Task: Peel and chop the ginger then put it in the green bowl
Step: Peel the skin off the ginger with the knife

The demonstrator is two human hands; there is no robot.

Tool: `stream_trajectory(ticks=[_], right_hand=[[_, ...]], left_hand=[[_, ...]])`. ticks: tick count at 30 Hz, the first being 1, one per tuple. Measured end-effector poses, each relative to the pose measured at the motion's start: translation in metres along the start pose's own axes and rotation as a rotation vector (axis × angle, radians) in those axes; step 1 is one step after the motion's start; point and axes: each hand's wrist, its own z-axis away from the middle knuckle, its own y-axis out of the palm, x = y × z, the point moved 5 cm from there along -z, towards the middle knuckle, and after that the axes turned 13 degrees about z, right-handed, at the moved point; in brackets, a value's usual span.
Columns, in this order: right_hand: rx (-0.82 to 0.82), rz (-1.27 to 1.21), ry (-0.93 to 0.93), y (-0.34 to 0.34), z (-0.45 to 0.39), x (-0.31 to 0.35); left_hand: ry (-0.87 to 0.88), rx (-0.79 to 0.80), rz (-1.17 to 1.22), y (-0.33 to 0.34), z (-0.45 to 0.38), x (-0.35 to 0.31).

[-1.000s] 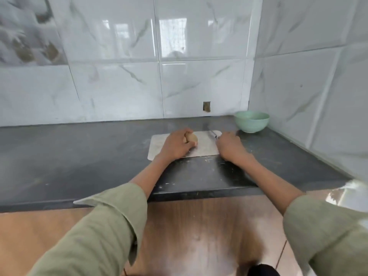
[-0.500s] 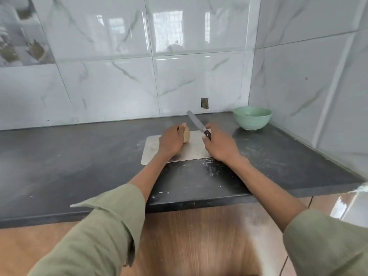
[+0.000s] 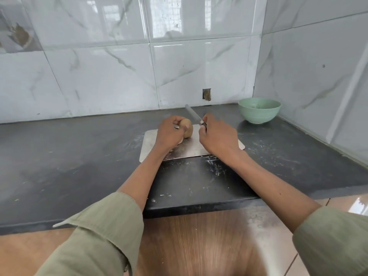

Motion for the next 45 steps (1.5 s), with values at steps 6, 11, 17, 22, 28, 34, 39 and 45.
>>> stream_trajectory(ticks=[6,11,17,22,28,34,39,45], right_hand=[[-0.044,-0.043,-0.023,-0.012,0.012,0.000],[-0.060,-0.060,-0.040,-0.017,0.014,0.003],[-0.103,-0.034,-0.036,-0.022,0.018,0.007],[-0.130,0.067,-0.094,-0.021,0.017,0.017],[-0.049,0.016,-0.115,-0.019,0.005,0.023],[-0.055,0.095,-0.125,-0.016,0.017,0.019],[-0.012,0.102,-0.141,-0.012,0.007,0.031],[-0.037,0.133,-0.137,-0.016,0.024,0.021]], left_hand=[[0.022,-0.019,0.021,0.000,0.004,-0.003],[0.028,-0.047,0.017,-0.001,0.006,-0.007],[0.054,-0.039,-0.029,0.001,0.007,-0.010],[0.080,-0.057,-0.016,0.001,0.009,-0.013],[0.099,-0.049,0.001,0.002,0.014,-0.016],[0.099,-0.049,0.003,0.000,0.013,-0.017],[0.088,-0.053,0.003,0.000,0.009,-0.010],[0.091,-0.046,0.008,0.000,0.007,-0.010]])
